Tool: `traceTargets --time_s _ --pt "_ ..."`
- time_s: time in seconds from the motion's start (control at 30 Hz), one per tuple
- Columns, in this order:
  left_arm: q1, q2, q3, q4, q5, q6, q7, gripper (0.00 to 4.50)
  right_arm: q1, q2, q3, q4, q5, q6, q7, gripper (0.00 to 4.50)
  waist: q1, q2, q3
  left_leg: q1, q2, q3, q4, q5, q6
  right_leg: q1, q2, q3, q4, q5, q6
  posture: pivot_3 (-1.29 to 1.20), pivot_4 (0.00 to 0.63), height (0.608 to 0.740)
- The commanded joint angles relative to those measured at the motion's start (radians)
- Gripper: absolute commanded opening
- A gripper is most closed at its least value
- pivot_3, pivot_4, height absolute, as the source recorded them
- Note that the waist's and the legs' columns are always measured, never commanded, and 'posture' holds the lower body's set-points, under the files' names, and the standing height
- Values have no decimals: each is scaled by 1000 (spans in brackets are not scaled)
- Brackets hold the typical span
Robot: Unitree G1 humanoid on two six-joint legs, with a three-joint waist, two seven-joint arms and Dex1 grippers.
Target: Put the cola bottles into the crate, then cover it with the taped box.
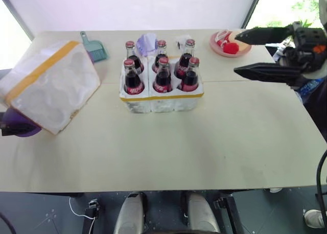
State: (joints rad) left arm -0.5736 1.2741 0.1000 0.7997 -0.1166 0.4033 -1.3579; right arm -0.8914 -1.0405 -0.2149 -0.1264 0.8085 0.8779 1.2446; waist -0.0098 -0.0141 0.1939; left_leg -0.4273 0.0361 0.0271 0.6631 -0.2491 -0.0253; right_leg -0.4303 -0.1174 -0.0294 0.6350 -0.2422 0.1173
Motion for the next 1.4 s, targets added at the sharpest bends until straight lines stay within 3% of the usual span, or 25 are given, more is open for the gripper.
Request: traceTargets --time_s 0.03,0.07,0.37,0.57,0.8,1.07,1.4 --pt "-21 12 1 -3 3 -24 -22 2048 -2 -33 -31 -12 18 -1 11 4500 -2 0 0 0 0 0 0 0 0 0 0 0 0 0 0 0 150 736" --pt "-23 13 2 1 8 -36 -8 1605 4 -40 -33 -12 23 4 18 4500 -2 0 0 0 0 0 0 0 0 0 0 0 0 0 0 0 150 736" --pt "-142 5 76 -48 -13 -207 161 1605 45 -48 -28 -28 -5 -37 7 4500 3 -2 0 0 0 -1 1 0 0 0 0 -1 1 0 0 0 150 736" --pt "-301 -98 70 -222 2 -323 329 1605 63 -32 -33 -44 10 -29 -28 4500 7 -2 0 0 0 -1 2 0 0 1 0 0 1 0 0 0 150 736" --pt "-378 -171 27 -308 25 -263 381 1605 89 -15 -49 -61 17 -28 -78 4500 -7 -2 0 0 0 -1 2 0 0 1 0 0 1 0 0 0 150 736" --pt "-307 -133 46 -228 43 -243 404 1605 107 -16 -60 -54 7 -41 -112 4500 -1 -2 0 1 0 -1 3 0 0 1 0 0 2 0 1 0 150 736" --pt "54 11 130 -247 2 -31 300 1605 92 7 -36 -30 5 -45 -124 4500 -3 -2 0 1 0 -1 2 0 0 1 0 0 1 0 0 0 150 736"
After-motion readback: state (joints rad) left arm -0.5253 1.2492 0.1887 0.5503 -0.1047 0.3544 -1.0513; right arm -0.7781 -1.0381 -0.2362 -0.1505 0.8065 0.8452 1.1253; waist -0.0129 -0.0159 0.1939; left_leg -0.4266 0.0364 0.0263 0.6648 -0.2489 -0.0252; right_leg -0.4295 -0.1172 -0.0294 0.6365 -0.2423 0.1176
